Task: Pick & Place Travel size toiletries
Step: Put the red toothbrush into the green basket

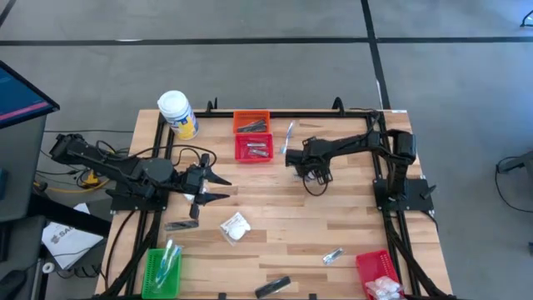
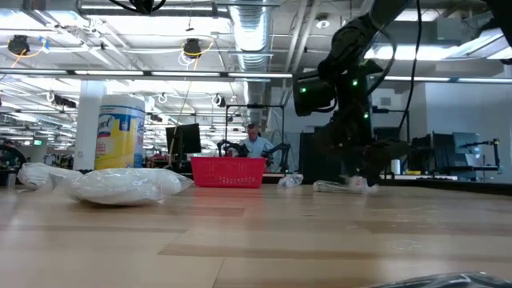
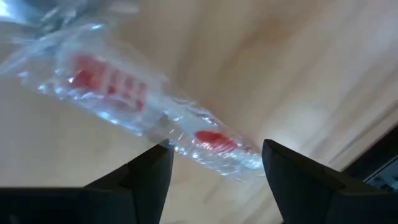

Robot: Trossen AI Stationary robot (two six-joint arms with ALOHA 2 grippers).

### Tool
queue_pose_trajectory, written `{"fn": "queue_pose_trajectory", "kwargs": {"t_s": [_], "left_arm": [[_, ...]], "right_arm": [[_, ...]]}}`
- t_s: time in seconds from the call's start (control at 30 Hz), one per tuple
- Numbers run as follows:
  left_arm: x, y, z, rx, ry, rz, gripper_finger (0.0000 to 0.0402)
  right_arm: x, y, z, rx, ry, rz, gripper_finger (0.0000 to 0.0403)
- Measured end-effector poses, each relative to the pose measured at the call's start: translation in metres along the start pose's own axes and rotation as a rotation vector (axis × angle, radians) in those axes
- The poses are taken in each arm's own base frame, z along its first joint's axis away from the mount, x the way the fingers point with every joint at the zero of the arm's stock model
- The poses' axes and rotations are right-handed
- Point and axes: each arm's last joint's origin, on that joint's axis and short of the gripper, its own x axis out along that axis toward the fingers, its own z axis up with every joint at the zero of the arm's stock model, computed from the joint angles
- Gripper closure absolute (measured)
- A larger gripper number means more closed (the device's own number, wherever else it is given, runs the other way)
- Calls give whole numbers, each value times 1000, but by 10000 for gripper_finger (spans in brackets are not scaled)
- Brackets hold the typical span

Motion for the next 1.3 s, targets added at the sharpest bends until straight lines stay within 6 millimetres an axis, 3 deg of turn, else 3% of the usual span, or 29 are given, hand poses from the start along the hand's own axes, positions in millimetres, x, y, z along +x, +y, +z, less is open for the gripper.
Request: {"fn": "queue_pose_trajectory", "kwargs": {"t_s": [0.33,0.47,0.63,0.8,0.93,1.03,1.2,1.3], "left_arm": [[0,0,0,4,5,0,247],[0,0,0,4,5,0,247],[0,0,0,3,3,0,247],[0,0,0,3,2,0,247],[0,0,0,3,1,0,247],[0,0,0,0,0,-1,247],[0,0,0,-1,0,0,247],[0,0,0,-3,1,0,247]], "right_arm": [[20,-29,-24,255,-32,186,181],[17,-23,-20,391,-29,211,193],[8,-8,-11,672,-41,400,213],[-16,8,-1,737,37,471,235],[-39,16,8,681,3,429,246],[-51,25,17,546,-53,383,248],[-53,41,21,98,-65,160,237],[-50,47,22,16,-60,104,223]]}}
